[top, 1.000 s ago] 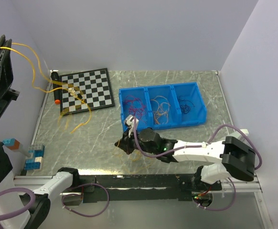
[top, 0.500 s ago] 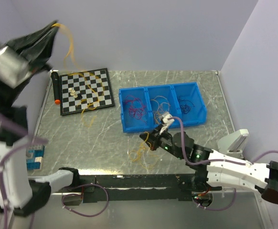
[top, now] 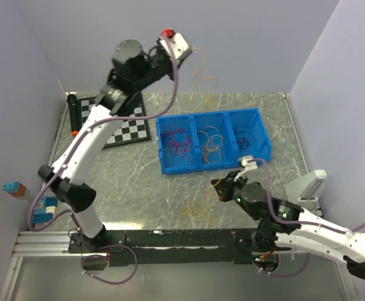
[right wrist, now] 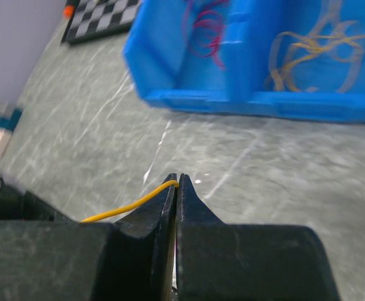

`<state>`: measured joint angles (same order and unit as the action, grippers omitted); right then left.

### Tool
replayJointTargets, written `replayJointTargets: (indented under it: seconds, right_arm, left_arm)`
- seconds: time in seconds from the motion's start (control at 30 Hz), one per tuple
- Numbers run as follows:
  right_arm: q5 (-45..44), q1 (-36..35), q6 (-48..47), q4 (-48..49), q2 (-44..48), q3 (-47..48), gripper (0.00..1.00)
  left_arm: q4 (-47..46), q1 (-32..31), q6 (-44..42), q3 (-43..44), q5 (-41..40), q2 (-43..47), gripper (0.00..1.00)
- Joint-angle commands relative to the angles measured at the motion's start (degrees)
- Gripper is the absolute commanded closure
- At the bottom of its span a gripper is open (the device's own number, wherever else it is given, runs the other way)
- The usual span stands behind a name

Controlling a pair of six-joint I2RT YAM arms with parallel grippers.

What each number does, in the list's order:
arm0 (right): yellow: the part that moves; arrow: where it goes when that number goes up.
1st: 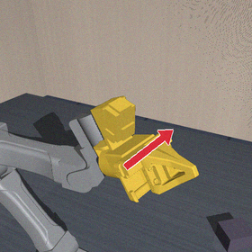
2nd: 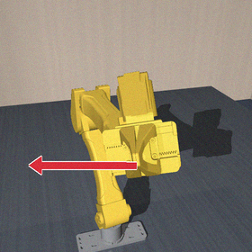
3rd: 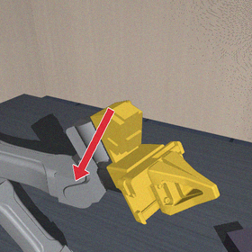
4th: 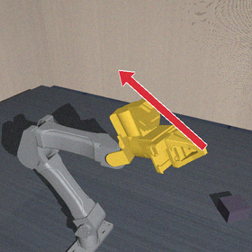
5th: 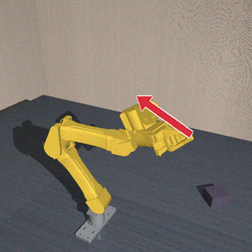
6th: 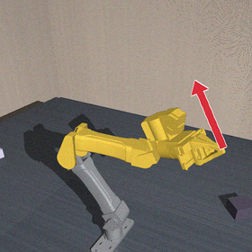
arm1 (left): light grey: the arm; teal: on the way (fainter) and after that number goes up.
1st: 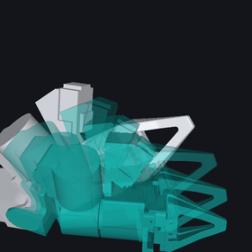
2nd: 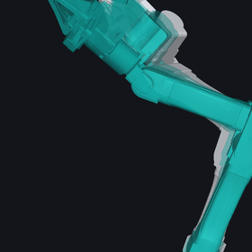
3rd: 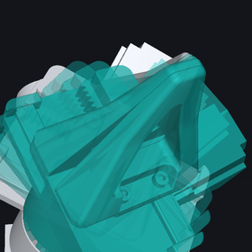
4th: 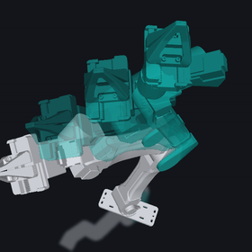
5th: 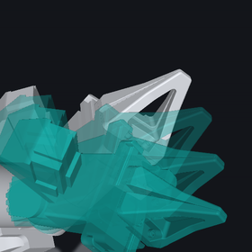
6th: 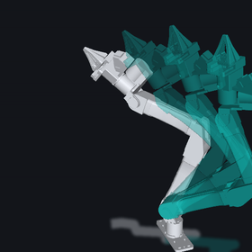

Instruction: Untangle the cables

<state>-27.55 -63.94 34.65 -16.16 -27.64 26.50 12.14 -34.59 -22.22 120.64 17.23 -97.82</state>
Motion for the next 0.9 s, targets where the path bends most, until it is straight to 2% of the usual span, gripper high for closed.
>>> replayJointTargets:
  seconds: [0.0,0.17,0.33,0.7,0.87]
  right_arm:
    - [-10.7,0.0,7.0,-12.1,7.7,0.0,1.0]
    - [-15.7,0.0,9.0,-18.6,15.1,1.1,1.0]
    - [-18.2,0.0,10.5,-21.8,15.5,2.1,1.0]
    - [-16.9,0.0,9.9,-17.2,12.5,0.0,1.0]
    - [-15.7,0.0,8.2,-14.6,11.6,-0.7,1.0]
  left_arm:
    - [-5.8,-1.9,1.0,-0.3,-4.6,-3.0,0.99]
    - [-9.7,-3.3,2.7,-3.5,-5.4,-8.0,0.99]
    - [-11.4,-4.3,3.6,-5.0,-7.7,-12.5,0.99]
    - [-7.8,-7.9,5.3,-0.9,-9.8,-21.8,0.99]
    - [-7.4,-8.0,7.4,-6.3,-12.7,-22.1,0.99]
